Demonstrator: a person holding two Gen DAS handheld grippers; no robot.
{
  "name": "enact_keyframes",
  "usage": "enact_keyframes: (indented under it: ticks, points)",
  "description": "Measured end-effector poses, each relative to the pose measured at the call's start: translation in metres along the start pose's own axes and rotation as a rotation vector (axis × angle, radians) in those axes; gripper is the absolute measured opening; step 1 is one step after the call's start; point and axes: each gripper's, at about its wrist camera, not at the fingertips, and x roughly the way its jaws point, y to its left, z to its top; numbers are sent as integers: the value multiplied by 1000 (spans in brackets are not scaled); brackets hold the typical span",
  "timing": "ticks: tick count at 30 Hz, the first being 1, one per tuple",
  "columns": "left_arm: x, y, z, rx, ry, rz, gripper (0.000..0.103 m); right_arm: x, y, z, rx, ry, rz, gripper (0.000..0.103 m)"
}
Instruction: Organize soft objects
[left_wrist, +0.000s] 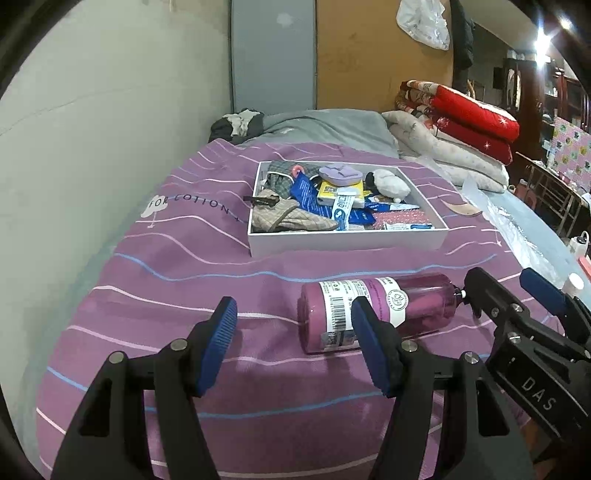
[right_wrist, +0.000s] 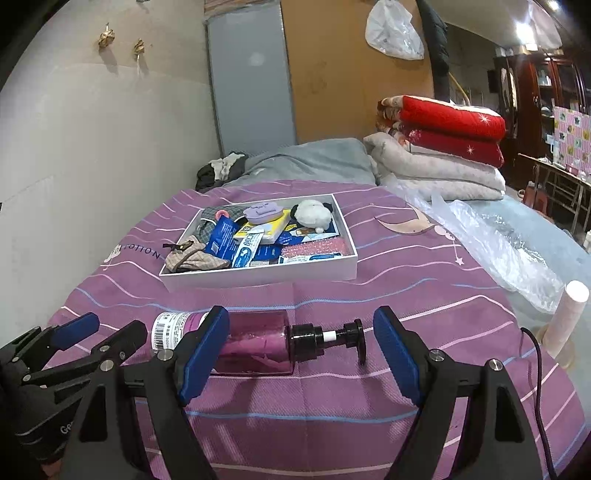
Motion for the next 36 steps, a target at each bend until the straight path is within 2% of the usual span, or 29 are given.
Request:
enact_keyframes:
  ticks: [10, 19, 21, 27, 36]
  points:
    - [-2, -1, 0, 3, -7, 1, 65, 1, -1, -1, 5, 9, 4, 81]
    - [-3, -1, 0, 3, -12, -5, 65, 7, -11, 0, 51, 39, 46, 83]
    - [-4, -1, 0, 4, -14, -8, 65, 9, -11, -1, 54, 44, 50, 85]
    - [-2, 2, 1, -9, -8, -16, 65, 11, -13, -1, 67, 57, 75, 103]
    - [-2, 3, 1, -9, -6, -19, 65, 8, -9, -1, 53, 45, 49, 103]
